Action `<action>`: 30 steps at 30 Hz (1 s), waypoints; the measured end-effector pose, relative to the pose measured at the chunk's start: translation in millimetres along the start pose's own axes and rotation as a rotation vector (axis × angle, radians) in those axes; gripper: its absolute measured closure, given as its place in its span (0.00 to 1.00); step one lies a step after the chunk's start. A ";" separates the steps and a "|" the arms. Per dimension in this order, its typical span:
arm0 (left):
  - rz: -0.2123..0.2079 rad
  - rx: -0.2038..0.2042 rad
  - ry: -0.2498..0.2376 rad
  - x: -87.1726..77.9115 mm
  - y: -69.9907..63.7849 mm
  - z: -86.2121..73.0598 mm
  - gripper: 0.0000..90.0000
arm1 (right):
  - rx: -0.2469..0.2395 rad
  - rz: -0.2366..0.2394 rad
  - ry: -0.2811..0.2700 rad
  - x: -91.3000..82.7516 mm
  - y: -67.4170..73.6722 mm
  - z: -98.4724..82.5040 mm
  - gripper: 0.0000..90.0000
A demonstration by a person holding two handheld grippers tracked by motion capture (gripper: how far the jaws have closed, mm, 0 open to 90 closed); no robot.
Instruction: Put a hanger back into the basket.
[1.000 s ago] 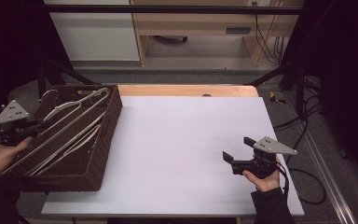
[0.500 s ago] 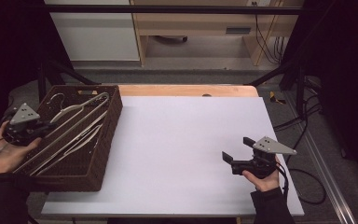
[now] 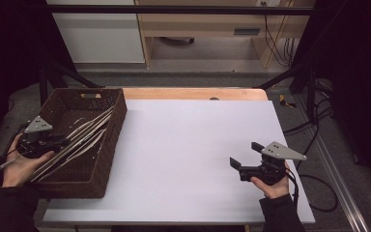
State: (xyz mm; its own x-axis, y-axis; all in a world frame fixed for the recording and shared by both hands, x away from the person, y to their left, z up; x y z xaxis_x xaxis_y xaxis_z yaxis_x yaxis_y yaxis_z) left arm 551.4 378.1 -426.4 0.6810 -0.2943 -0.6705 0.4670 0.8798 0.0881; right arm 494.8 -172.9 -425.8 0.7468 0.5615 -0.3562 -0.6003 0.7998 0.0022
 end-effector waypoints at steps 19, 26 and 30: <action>-0.175 -0.070 -0.474 -70.2 -108.7 73.7 0.15 | 0.007 0.010 -0.022 -2.2 3.4 4.6 0.04; -0.276 -0.065 -0.499 -55.4 -164.2 78.0 0.08 | 0.004 0.026 -0.037 -3.5 5.2 6.2 0.04; -0.307 -0.055 -0.477 -34.5 -188.1 74.7 0.08 | 0.003 0.030 -0.038 -4.0 5.2 6.0 0.04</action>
State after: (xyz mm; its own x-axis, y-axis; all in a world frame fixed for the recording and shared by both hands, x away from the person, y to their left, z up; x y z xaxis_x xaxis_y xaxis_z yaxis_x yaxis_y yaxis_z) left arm 482.1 195.0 -364.8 0.7040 -0.6642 -0.2513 0.6624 0.7418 -0.1049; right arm 490.4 -169.8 -418.7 0.7387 0.5931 -0.3203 -0.6221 0.7828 0.0148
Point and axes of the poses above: each handheld gripper's, and its own axes: x roughly forward along the jaws, z roughly out of its top, y roughly to its left, the point moved 10 cm from there along x, roughly forward along the jaws, and after that the axes turned 5 degrees about -x, right-handed, at the moved point
